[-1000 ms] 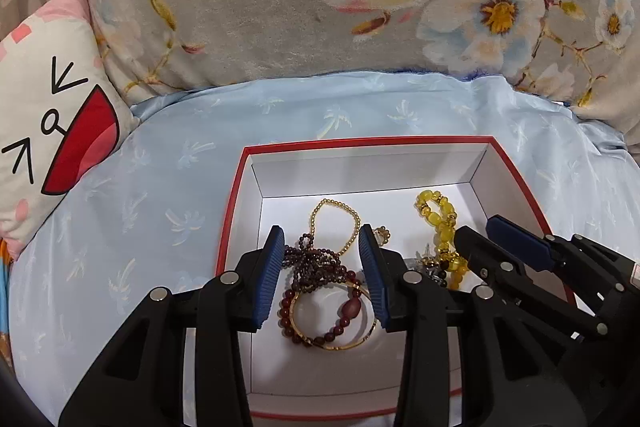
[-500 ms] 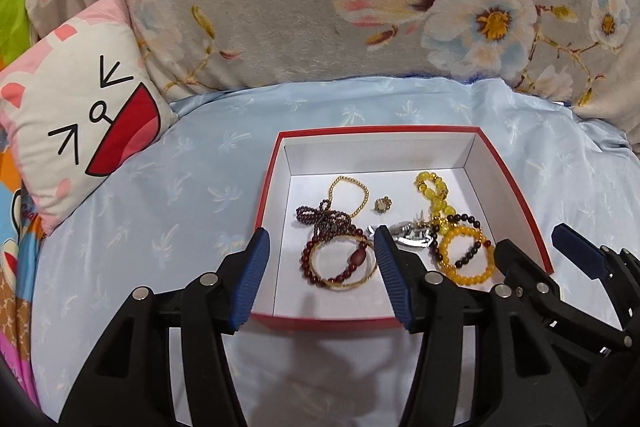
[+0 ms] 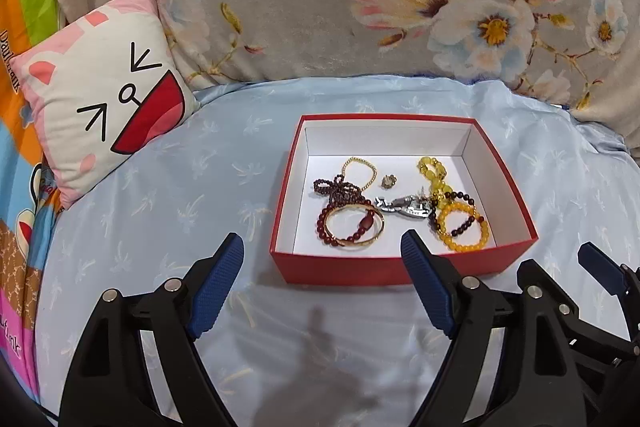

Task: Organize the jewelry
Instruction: 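Open both tools and withdraw them from the red box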

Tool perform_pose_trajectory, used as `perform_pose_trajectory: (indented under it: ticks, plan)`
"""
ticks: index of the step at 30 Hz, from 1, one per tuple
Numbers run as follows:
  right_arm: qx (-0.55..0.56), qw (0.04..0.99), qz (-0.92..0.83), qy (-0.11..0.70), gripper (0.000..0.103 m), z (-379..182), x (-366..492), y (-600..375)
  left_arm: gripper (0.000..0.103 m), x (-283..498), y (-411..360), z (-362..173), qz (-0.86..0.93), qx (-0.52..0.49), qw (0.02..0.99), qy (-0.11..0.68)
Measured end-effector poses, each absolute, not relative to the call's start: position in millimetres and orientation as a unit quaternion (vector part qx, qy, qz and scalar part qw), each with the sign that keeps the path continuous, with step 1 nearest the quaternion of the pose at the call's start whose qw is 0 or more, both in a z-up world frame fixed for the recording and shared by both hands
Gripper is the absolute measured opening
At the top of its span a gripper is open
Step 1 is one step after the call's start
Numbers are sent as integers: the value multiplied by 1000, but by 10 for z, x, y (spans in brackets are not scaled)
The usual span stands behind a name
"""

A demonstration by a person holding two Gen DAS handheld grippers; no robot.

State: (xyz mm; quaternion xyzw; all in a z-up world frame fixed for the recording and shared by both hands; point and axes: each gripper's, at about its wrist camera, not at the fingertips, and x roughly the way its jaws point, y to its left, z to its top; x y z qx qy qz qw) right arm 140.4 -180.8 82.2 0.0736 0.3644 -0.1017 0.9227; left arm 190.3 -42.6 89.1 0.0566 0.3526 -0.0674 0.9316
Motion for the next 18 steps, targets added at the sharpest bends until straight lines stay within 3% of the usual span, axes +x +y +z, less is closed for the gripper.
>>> perform_pose_trajectory:
  ticks: [18]
  plan:
    - [67, 915, -125, 378, 78, 884, 1115, -1723, 80, 1650, -369, 877, -61, 61, 921, 380]
